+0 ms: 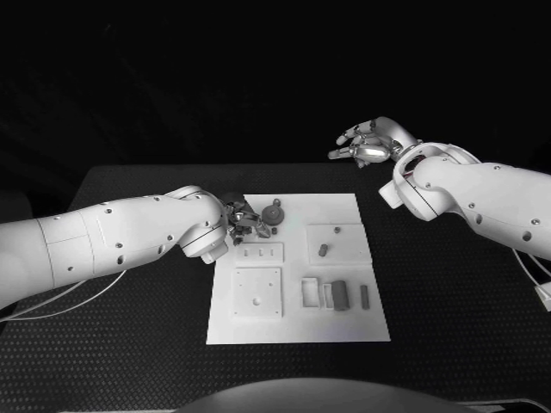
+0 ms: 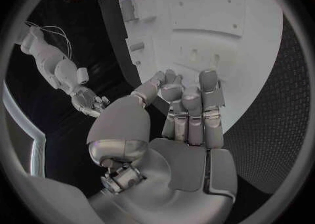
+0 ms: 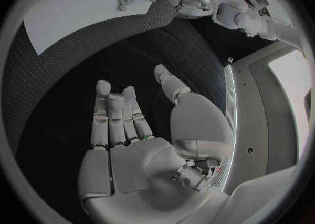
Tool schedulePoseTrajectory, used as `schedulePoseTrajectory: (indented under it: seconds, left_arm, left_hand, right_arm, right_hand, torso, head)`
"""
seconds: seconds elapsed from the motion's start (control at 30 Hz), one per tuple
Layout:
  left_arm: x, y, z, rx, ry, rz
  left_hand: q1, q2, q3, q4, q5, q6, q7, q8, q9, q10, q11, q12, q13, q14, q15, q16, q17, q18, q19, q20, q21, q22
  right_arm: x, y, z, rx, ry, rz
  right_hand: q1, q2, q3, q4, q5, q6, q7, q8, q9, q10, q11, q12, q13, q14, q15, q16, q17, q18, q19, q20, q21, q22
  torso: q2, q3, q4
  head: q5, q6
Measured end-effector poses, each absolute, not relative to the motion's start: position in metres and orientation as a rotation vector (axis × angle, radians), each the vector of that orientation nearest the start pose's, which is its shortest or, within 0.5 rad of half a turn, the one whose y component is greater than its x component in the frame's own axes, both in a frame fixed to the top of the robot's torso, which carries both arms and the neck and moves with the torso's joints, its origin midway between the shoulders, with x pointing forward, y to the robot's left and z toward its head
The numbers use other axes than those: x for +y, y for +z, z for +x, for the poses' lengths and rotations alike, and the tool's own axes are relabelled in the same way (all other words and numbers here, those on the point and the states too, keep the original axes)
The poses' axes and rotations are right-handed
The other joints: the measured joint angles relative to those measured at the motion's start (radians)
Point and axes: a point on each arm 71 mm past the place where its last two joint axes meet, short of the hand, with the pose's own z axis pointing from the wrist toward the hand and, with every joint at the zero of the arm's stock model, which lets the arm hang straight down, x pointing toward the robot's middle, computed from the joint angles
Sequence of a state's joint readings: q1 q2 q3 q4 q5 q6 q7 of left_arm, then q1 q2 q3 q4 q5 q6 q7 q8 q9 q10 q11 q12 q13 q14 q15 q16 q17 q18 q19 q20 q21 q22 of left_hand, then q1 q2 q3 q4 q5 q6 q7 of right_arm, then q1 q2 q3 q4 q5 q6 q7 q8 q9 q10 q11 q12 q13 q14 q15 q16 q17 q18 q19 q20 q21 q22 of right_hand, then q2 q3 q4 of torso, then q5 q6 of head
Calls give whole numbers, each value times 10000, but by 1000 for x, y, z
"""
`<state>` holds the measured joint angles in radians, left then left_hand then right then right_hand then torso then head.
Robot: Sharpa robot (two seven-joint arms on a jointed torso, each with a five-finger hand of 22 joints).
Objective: Assemble the parts on the task board
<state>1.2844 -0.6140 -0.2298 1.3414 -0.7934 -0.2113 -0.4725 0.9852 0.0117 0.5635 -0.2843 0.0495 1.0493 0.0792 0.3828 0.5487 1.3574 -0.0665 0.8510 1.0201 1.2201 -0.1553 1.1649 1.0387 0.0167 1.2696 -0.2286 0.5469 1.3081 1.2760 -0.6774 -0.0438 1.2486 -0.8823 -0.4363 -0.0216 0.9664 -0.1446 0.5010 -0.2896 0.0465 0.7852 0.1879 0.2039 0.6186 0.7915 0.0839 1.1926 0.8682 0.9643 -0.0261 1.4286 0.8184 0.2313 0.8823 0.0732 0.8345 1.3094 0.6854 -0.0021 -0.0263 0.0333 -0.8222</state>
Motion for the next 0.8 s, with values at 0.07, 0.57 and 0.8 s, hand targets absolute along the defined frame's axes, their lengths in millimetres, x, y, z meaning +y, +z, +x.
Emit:
schedulePoseTrajectory:
  seconds: [0.07,0.57,0.8]
  left_arm:
    - [163,-250,502,22033,-5019,-5109]
    - [167,-258,500,22554,-4498,-5032]
    - [167,-259,499,22721,-4518,-5017]
  left_hand:
    - [-14,14,1,0,0,-9,-10,-6,0,-22,-21,60,0,0,-2,72,-47,0,1,0,67,0]
    - [-335,121,-2,58,-2,-2,-13,34,0,-34,-35,175,-98,-16,-23,298,-326,0,52,-51,155,-2]
    - [-698,274,9,125,445,1,-17,115,3,-56,-56,175,-281,-37,-44,386,-602,0,-26,-132,155,-3]
  right_arm:
    - [-207,-161,551,15793,8257,4293]
    - [-209,-160,555,15803,8247,4387]
    - [-210,-160,556,15866,8232,4390]
  right_hand:
    - [0,0,0,0,0,0,-1,0,0,-20,-19,0,0,0,0,0,0,0,0,0,0,0]
    - [40,39,-28,29,0,0,-5,-1,-9,-35,-35,-2,-31,0,1,0,-19,0,1,0,0,0]
    - [40,38,-29,28,0,13,-19,-1,-10,-35,-35,-2,-43,1,2,0,-23,28,1,0,0,0]
  torso:
    - [0,-5,-5]
    - [1,-8,1]
    - [0,-9,1]
  head:
    - [5,-34]
    - [1,-212]
    - [12,-235]
